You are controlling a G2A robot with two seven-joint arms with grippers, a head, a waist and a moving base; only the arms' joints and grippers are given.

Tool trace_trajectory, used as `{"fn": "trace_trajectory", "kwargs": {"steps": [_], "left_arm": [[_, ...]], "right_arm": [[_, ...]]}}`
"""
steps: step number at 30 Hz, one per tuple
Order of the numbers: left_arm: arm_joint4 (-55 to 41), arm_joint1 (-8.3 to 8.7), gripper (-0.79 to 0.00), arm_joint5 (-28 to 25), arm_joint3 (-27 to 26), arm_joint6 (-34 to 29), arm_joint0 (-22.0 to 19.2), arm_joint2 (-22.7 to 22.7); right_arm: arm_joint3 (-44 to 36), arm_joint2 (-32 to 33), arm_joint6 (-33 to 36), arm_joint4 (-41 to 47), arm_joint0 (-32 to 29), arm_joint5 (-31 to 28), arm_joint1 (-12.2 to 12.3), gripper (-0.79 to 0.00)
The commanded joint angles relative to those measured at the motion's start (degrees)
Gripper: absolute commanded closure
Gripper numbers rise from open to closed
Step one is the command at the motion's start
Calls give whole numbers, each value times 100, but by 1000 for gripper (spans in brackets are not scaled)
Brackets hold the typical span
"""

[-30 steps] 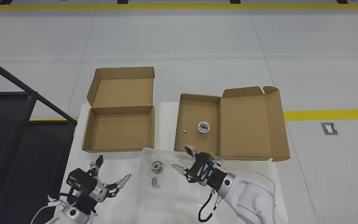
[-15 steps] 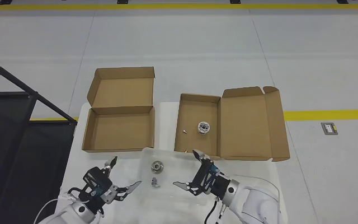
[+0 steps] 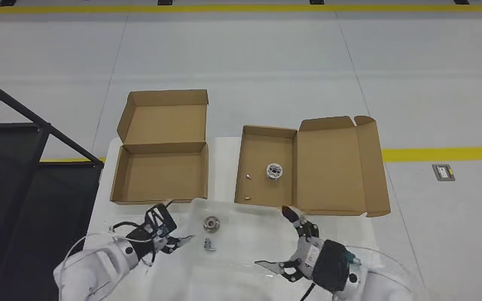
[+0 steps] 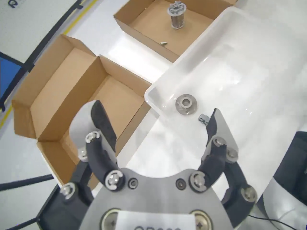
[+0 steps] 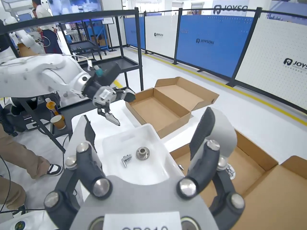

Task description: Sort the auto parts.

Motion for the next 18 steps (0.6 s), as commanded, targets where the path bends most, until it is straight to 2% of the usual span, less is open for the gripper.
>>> {"fn": "trace_trajectory", "kwargs": {"steps": [1,2,5,10,18], "left_arm": [[10,27,-785,-541,147,-251,-367,184],[18,33,-785,-665,236,-353,-525,270],[-19,34,-785,-1000,506,-516,-997,623],[371,28,-785,-1028,839,-736,-1684,1432],[370,26,-785,-1028,891,-722,-1743,1530]], "right_arm": [[-142,278,-312,8,-284,-168,43,-785],[-204,417,-407,-51,-404,-204,64,-785],[-431,777,-544,-420,-802,184,100,-785],[-584,1214,-1008,-602,-1335,320,150,-785],[-584,1214,-1008,-602,-1335,320,150,-785]]}}
